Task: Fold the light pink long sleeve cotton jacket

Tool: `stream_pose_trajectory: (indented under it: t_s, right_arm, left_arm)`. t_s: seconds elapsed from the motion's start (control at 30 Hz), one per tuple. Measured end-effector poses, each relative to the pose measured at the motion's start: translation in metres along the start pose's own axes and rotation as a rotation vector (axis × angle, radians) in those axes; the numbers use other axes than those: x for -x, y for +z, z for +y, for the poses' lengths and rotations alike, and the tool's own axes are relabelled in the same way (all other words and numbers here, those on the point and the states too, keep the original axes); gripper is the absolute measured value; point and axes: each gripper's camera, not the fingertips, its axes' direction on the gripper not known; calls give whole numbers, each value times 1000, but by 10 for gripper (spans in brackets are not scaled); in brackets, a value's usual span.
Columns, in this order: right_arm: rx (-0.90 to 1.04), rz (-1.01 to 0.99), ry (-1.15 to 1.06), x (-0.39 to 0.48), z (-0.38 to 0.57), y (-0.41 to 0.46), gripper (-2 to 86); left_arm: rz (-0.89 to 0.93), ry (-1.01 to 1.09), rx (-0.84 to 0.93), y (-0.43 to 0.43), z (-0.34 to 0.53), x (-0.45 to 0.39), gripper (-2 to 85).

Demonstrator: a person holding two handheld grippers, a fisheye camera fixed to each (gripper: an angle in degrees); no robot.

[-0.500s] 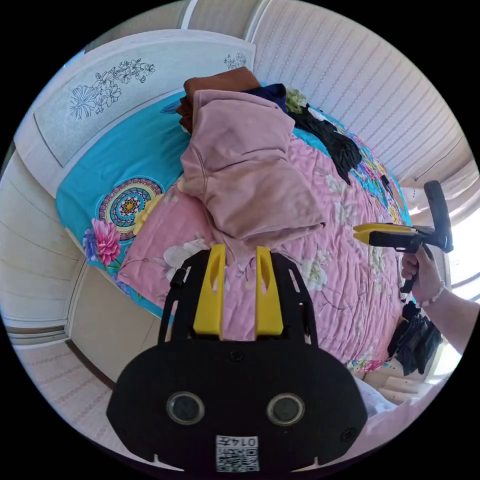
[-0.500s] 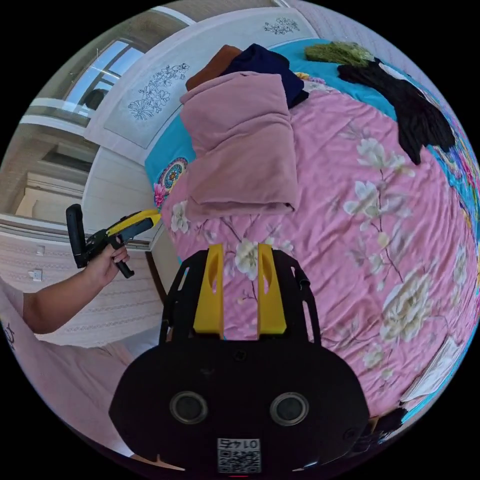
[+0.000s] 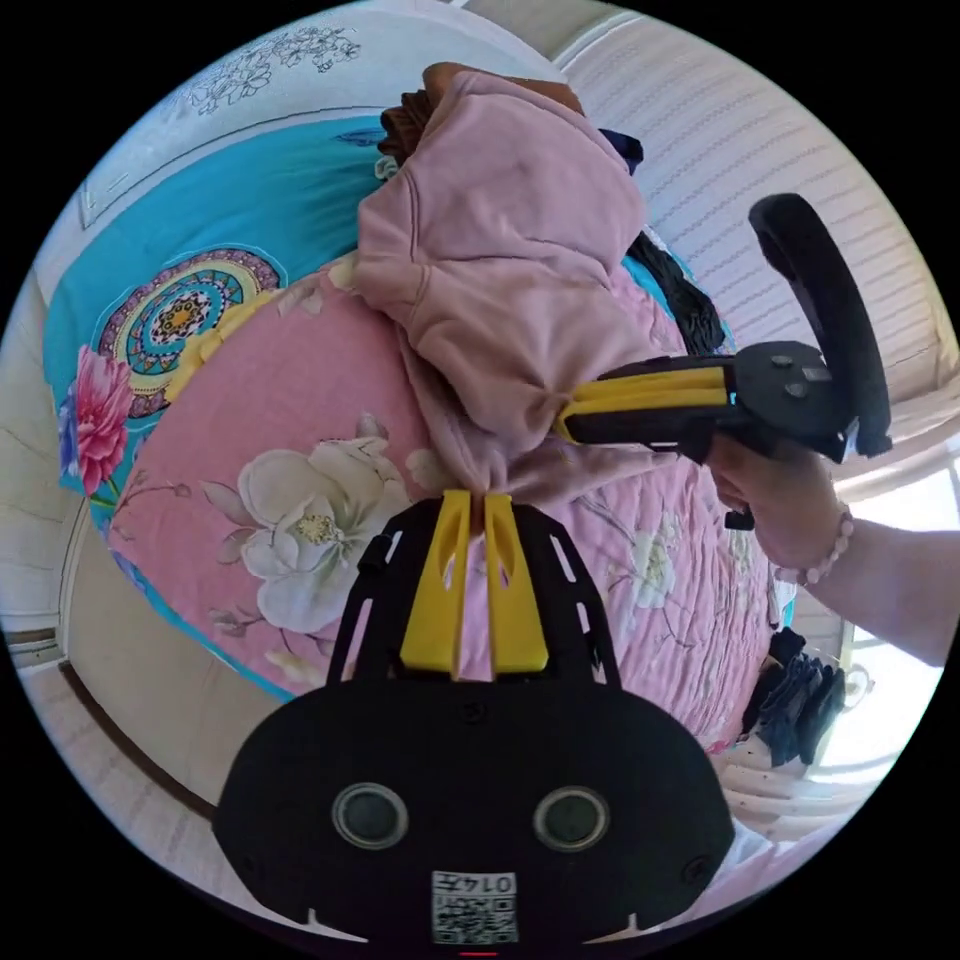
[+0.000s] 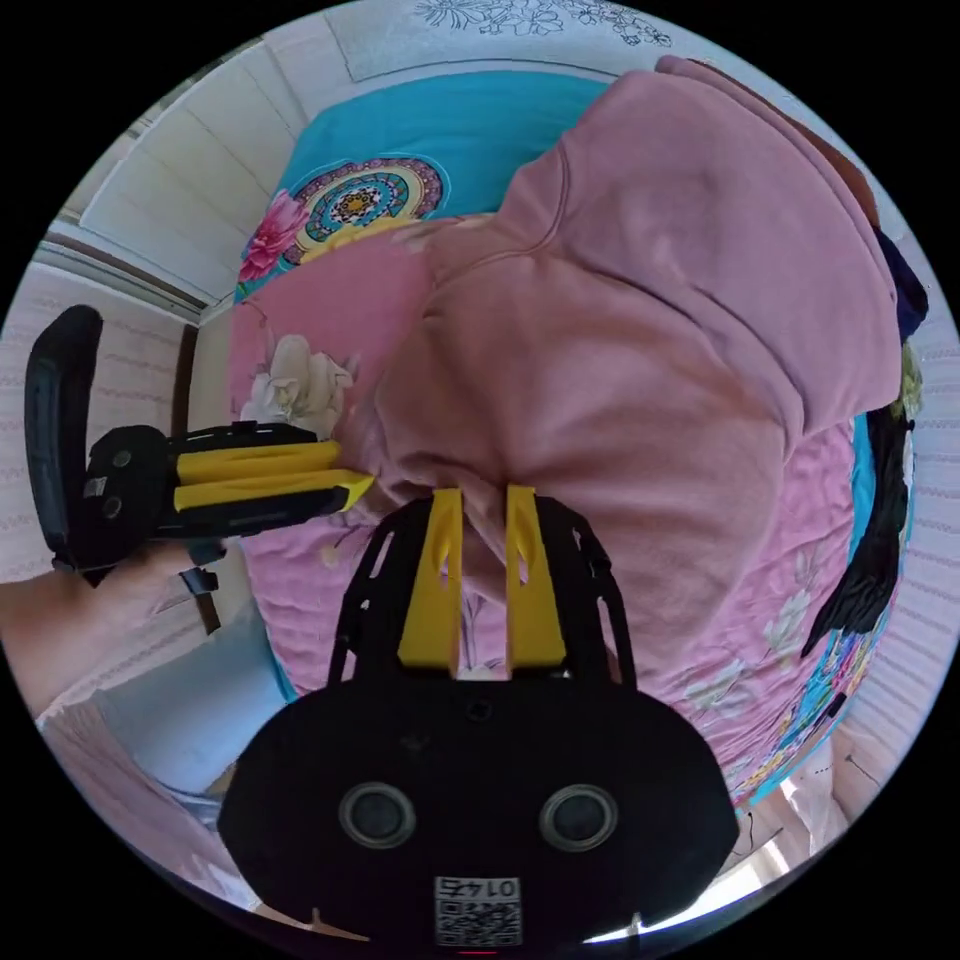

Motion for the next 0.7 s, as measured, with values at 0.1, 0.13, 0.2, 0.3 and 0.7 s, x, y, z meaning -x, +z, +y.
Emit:
stream_pose_trajectory:
  t_s: [0.1,0.13,0.2,0.3,0.7]
  right_arm:
    - [-141,-45,20,-14,29,-27,26]
    - [-218,-74,63,-27,51,-45,22]
    - [-331,-115,145,-50,93,-77,18]
    - [-493,-185,268,-93,182,-131,15]
    - [-253,-18,1069,-158,527,-32,17]
  left_arm:
    - [-39,244,-129,-45,24,-50,-5]
    - [-38,347,-186,-70,37,-75,-7]
    - [-18,472,-241,-103,60,-116,-8]
    - [70,673,-262,-140,106,-193,-7]
    - [515,811,163,-45,284,-282,1]
